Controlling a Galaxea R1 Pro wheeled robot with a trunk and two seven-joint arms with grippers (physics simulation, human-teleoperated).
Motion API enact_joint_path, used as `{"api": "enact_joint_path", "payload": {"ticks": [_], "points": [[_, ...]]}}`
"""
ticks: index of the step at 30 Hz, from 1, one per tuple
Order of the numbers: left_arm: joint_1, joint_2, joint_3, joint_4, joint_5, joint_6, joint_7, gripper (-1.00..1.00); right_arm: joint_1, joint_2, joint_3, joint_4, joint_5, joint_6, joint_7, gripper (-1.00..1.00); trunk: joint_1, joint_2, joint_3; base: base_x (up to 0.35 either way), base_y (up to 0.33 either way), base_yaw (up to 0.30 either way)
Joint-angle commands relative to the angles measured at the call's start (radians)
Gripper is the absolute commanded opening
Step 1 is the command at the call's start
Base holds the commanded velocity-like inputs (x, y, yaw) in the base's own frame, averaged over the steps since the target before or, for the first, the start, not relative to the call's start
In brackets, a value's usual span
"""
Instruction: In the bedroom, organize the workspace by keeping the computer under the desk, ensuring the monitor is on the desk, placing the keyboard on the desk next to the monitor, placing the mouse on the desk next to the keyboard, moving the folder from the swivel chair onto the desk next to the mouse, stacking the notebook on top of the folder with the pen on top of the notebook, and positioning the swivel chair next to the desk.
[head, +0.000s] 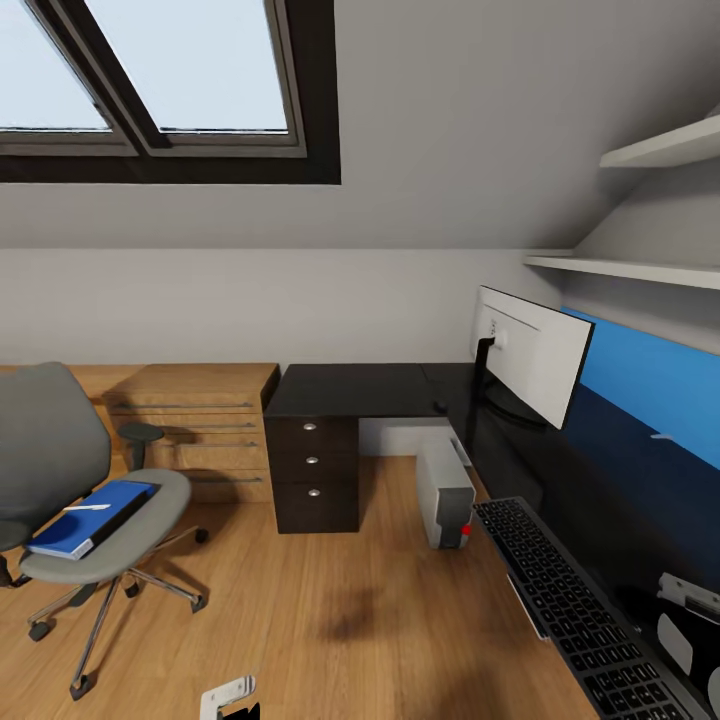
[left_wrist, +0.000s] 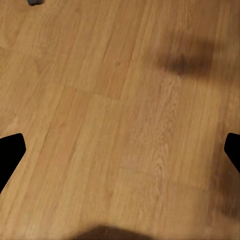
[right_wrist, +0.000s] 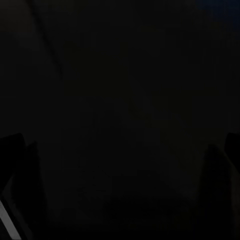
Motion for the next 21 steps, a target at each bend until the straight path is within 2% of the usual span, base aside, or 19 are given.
{"api": "enact_joint_path", "payload": {"ticks": [1, 21], "points": [[-0.001, -0.001, 0.005, 0.000, 0.001, -0.003, 0.000, 1.00, 0.000, 0.000, 0.003, 0.036, 0.004, 0.010, -0.002, 1.00, 0.000, -0.001, -0.001, -0.003, 0.004, 0.000], [-0.001, -0.001, 0.005, 0.000, 0.001, -0.002, 0.000, 1.00, 0.000, 0.000, 0.003, 0.036, 0.003, 0.004, -0.003, 1.00, 0.000, -0.001, -0.001, -0.003, 0.000, 0.000]]}}
